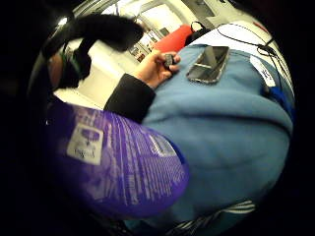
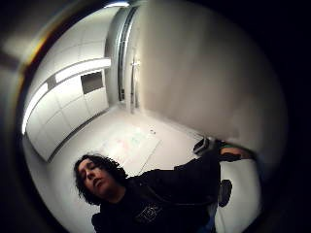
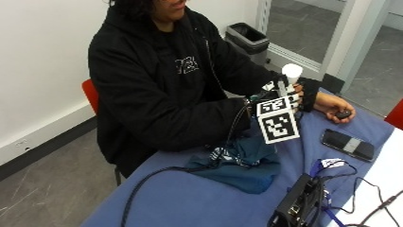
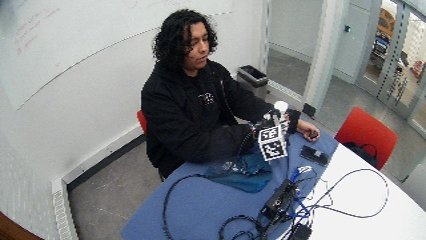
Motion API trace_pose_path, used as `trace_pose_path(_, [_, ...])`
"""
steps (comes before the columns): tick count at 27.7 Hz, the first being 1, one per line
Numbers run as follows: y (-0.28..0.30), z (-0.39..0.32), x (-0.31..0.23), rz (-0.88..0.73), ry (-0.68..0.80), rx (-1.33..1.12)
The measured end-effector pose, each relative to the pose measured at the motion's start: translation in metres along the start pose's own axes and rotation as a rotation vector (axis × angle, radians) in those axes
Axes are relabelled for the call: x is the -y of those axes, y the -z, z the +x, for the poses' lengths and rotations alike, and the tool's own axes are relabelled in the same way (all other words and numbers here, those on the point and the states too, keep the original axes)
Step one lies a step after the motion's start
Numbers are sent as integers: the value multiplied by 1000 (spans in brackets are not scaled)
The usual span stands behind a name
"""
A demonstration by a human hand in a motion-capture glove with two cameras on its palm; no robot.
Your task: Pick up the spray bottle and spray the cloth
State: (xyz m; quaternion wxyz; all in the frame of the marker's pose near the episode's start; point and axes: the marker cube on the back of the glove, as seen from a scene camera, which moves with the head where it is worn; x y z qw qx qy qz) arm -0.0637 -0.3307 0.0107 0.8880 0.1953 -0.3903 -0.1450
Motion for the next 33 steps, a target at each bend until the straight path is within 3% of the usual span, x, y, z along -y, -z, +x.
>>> trace_pose_path(5, [25,-21,-27,-15,-37,-173])
trace_pose_path(19, [124,-73,-142,-277,-241,-909])
trace_pose_path(33, [122,-71,-181,-337,-249,-936])
